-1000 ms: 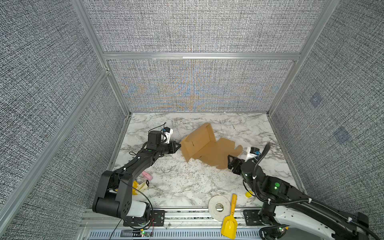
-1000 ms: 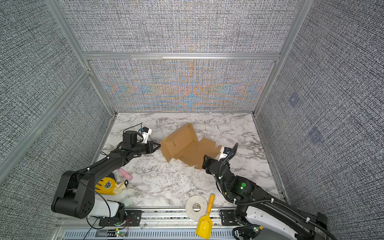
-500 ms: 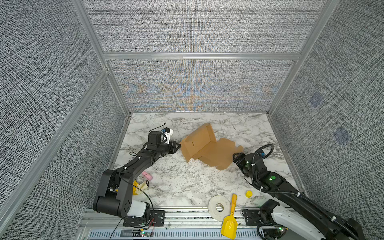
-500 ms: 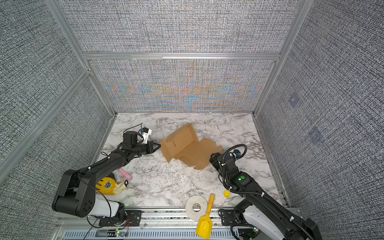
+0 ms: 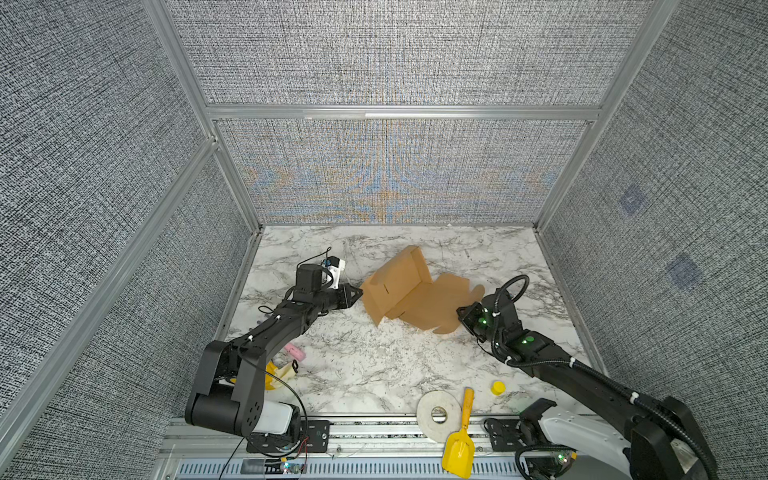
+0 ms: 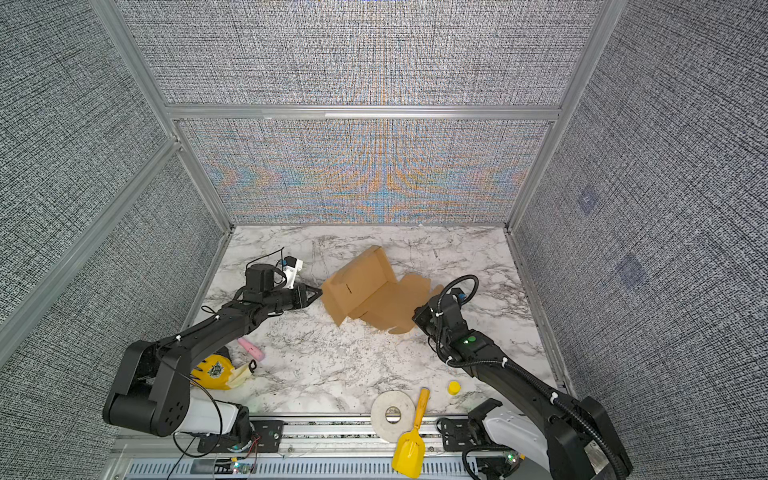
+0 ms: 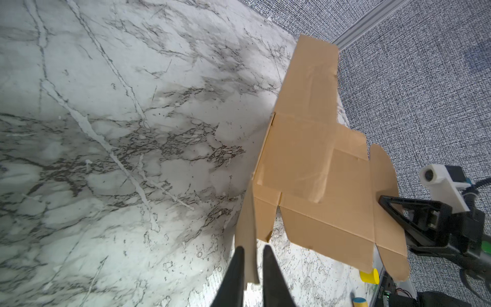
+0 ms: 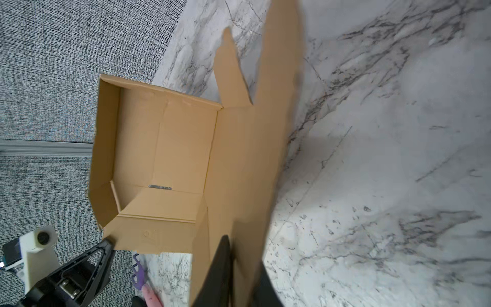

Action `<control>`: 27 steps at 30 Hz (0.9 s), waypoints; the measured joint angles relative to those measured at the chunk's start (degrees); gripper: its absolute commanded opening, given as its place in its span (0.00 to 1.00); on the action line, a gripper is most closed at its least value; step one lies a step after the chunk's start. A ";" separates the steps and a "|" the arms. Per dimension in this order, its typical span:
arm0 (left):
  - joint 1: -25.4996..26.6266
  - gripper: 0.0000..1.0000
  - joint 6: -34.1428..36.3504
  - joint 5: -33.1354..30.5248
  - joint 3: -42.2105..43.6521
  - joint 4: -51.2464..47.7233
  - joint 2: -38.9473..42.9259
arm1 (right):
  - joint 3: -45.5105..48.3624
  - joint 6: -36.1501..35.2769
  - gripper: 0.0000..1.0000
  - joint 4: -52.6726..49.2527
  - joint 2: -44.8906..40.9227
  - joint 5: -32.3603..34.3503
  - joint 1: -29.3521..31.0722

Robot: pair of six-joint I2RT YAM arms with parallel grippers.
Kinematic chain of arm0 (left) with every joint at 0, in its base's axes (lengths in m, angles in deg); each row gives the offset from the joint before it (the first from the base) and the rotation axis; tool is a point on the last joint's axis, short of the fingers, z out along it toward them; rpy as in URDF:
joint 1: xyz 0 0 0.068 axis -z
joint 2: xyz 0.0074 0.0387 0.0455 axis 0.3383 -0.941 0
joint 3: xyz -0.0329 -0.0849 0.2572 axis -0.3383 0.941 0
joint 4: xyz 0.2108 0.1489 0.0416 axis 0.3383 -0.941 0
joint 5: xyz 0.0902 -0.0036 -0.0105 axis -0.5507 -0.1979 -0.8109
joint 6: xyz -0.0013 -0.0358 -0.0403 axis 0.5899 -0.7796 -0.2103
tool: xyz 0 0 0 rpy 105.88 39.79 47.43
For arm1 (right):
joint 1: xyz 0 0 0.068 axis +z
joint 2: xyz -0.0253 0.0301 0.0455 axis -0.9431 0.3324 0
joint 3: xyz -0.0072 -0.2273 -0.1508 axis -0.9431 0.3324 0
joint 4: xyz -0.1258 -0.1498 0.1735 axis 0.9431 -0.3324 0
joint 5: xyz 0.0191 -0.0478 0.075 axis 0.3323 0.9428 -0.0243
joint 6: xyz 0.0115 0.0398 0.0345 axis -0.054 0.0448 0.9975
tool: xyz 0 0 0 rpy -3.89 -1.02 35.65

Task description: Fold the paper box

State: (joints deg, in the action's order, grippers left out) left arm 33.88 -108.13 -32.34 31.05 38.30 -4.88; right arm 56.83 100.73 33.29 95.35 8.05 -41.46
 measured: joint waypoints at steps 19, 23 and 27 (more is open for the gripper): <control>-7.41 0.70 25.31 6.69 -15.13 -18.75 7.63 | -50.84 -52.11 0.00 -35.63 18.14 -10.73 -10.03; -7.41 0.75 30.95 8.44 -20.31 -24.55 5.92 | -63.01 -66.40 0.00 -45.20 23.45 -13.16 -10.01; -7.02 0.80 34.69 10.80 -25.62 -28.68 3.43 | -70.73 -80.91 0.00 -53.20 26.82 -14.21 -9.60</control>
State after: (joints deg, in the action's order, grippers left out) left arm 26.86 -73.44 -21.54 5.44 9.62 -1.45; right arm -13.90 19.81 -19.91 122.17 -6.16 -51.05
